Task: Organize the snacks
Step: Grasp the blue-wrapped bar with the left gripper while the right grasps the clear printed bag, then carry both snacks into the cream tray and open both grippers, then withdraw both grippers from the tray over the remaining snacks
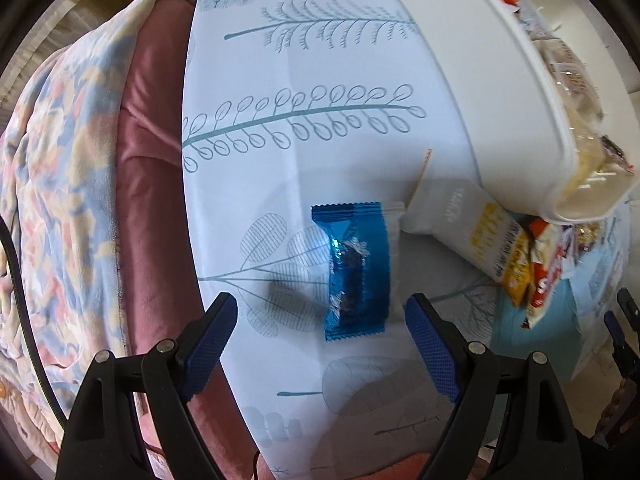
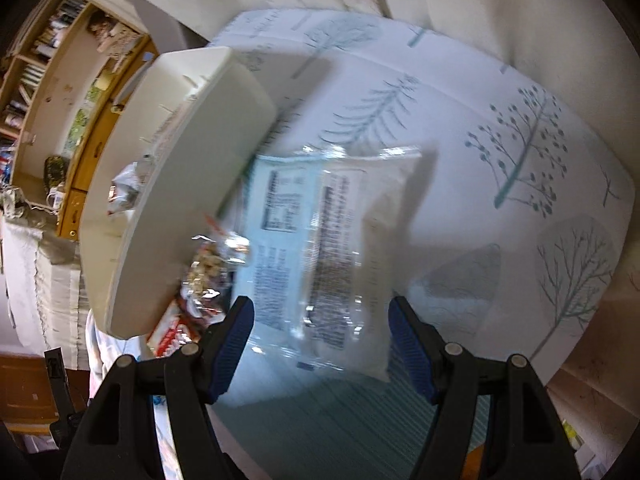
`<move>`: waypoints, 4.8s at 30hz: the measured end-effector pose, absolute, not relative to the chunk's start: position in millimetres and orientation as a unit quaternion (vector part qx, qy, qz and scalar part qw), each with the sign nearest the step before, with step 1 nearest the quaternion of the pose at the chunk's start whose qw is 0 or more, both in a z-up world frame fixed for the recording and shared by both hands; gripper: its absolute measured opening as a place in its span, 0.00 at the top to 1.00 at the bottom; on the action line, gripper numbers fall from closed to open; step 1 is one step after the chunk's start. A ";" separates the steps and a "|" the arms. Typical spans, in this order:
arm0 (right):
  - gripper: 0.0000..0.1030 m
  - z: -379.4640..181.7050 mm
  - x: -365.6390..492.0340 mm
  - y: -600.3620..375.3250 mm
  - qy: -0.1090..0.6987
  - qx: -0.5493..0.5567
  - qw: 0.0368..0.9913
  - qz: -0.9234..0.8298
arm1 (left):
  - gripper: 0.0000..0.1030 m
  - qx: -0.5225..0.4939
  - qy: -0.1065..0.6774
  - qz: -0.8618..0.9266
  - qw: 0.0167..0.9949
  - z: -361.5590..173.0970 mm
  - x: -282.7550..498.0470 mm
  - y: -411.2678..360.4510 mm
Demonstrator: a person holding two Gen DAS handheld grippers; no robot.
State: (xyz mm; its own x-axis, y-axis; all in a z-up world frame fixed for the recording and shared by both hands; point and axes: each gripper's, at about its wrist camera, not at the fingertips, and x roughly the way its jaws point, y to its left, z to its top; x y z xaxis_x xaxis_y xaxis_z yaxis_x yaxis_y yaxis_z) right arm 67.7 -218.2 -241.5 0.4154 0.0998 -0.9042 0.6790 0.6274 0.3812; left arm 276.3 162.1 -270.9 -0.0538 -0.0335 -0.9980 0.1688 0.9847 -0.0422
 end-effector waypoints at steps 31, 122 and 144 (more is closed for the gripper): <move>0.75 -263.1 76.1 -240.6 0.502 0.427 0.726 -0.195 | 0.73 0.048 0.724 -0.060 0.686 -287.2 285.9 148.6; 0.66 -114.6 245.2 -236.4 0.462 0.252 0.841 0.125 | 0.40 -0.067 0.588 -0.107 0.799 -117.3 294.4 39.0; 0.41 -95.7 121.8 -196.4 0.449 0.233 0.862 0.032 | 0.37 -0.049 0.584 -0.138 0.799 -109.5 186.8 88.0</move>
